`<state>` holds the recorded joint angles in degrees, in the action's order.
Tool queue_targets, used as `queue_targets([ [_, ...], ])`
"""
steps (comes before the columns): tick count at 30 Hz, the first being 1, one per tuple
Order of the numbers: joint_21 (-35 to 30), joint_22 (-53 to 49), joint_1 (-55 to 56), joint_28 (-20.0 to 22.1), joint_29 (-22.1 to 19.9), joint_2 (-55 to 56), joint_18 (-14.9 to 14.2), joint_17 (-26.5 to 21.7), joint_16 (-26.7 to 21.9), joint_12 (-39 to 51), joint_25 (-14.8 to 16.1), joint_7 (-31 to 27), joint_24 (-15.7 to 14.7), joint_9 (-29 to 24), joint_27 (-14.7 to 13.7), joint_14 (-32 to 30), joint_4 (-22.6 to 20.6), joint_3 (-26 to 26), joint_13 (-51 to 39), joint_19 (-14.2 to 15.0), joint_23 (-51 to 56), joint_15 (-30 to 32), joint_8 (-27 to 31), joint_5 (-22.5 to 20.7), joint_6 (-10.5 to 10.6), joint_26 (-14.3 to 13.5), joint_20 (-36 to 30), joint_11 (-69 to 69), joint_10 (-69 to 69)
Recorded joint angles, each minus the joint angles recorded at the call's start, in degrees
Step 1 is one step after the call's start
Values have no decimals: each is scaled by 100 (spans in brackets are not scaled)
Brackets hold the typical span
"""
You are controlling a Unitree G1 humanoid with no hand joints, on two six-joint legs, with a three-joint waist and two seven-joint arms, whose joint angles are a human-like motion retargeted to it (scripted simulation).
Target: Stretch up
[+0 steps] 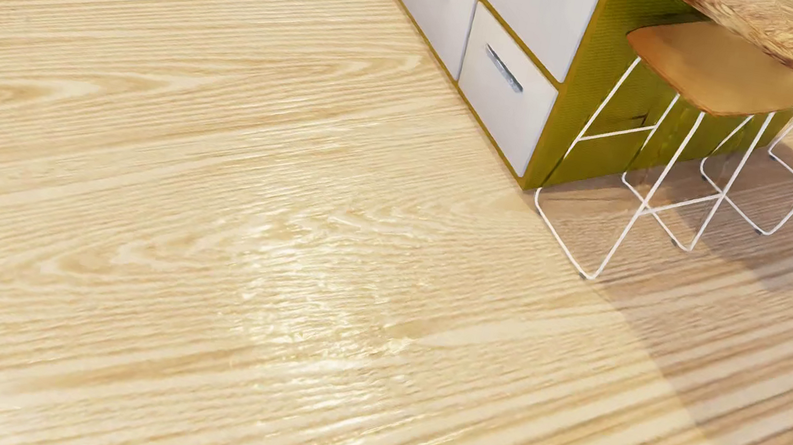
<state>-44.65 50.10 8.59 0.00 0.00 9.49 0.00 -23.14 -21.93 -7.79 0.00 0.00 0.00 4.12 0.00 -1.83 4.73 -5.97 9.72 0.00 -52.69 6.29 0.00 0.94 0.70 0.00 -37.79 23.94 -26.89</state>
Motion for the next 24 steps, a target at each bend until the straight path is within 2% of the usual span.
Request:
queue_targets([
  [2,222,-599,-9,0,0,40,0,-142,-59,101,0,0,0,-59,0,70,-7,12,-208,0,705,176,0,5,2,0,236,-4,-41],
  [5,1005,-2564,26,0,0,91,0,-523,-379,943,0,0,0,-107,0,75,8,74,-1245,0,2628,328,0,-5,-18,0,1324,4,-97],
  [7,1527,-3757,96,0,0,152,0,-751,-634,2152,0,0,0,-69,0,46,27,66,-2510,0,3823,302,0,-26,-61,0,2137,-3,-108],
  [8,1466,-4254,-127,0,0,-68,0,-974,-759,2815,0,0,0,-224,0,65,115,74,-3378,0,4192,191,0,-71,24,0,2436,-13,-174],
  [11,2036,-5055,-213,0,0,-93,0,-1194,-1125,5038,0,0,0,-231,0,43,128,28,-5724,0,4849,168,0,-98,-13,0,3202,-31,-141],
  [14,2702,-5625,-278,0,0,-162,0,-1325,-1310,6606,0,0,0,-168,0,5,138,49,-7355,0,5409,78,0,-118,-49,0,3771,-64,-102],
  [16,3093,-6025,-313,0,0,-187,0,-1427,-1413,7135,0,0,0,-63,0,-25,140,71,-7878,0,5925,22,0,-121,-86,0,4046,-78,-74],
  [18,3349,-6361,-360,0,0,-233,0,-1520,-1484,7303,0,0,0,27,0,-57,141,131,-8067,0,6392,-38,0,-123,-117,0,4286,-86,-45],
  [21,3360,-6673,-440,0,0,-308,0,-1666,-1596,7213,0,0,0,97,0,-104,161,233,-8046,0,6731,-80,0,-146,-152,0,4434,-93,-15],
  [24,3334,-6638,-454,0,0,-294,0,-1703,-1619,7146,0,0,0,117,0,-97,176,214,-7991,0,6633,-47,0,-163,-149,0,4466,-93,-16],
])
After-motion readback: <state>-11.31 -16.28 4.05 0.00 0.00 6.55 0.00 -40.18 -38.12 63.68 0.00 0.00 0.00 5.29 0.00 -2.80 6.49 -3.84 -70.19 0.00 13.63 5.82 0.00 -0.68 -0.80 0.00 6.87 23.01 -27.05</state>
